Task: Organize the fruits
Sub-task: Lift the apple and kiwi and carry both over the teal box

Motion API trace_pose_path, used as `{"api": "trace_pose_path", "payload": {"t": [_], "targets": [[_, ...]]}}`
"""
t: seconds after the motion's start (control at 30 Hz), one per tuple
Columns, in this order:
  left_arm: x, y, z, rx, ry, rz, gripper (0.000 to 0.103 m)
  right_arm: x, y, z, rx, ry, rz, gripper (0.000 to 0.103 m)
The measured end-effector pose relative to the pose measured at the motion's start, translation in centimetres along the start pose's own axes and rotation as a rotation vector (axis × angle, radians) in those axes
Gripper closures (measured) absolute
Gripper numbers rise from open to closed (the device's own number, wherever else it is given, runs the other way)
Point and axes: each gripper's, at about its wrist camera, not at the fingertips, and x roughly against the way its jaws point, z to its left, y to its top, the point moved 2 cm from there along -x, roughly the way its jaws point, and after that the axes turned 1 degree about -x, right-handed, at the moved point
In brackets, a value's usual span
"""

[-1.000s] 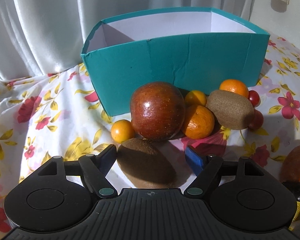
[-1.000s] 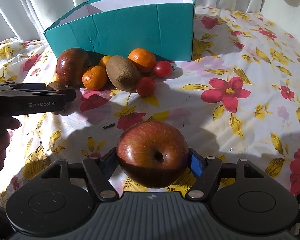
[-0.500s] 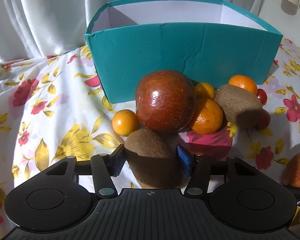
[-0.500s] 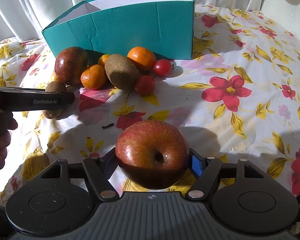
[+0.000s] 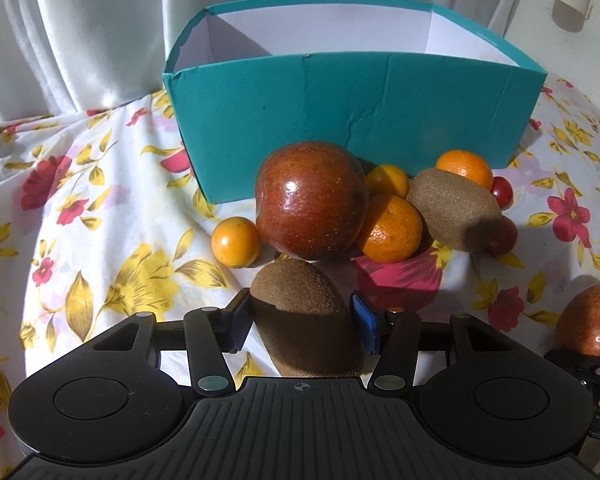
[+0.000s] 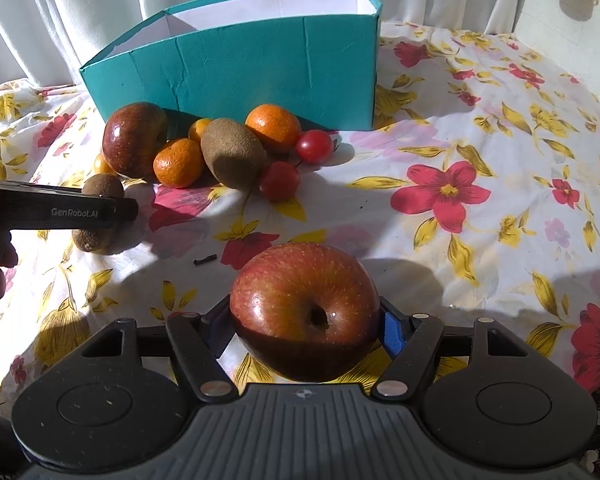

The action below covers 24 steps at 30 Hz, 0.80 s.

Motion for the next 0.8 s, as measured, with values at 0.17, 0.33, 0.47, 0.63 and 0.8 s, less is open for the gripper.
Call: {"api": "trace_pose_path", "payload": {"t": [0.17,0.33,0.47,0.63,0.8], "targets": [[2.2,0.5,-0.9,0.012,-0.069,-0.002,0.046,0.8,0.4,-0.2,-0.004,-0.001,-0.022,0.032],[4.9,1.7,-2.5,-0.022,-0.074,-0.044,0.046,2.7,2.0,-0.6,-0.007,-0.004,-0.09,0.032],[7.1,3.5,-3.8,-0.048,-0.071,-0.086,0.046,4.4,3.8,-0.9,-0.004,-0.004,-0.148,0.032],[8.8,6.8,-4.7,-0.068,0.02,-0.12,0.046,5.9,6.9,-1.4,0.01,-0.002,-0.217,0.032],[10.0,10.5,-4.5,-0.062,0.071,-0.164,0.046,7.4,11.4,-1.6,0.041,-0.018,-0.313,0.032]]}}
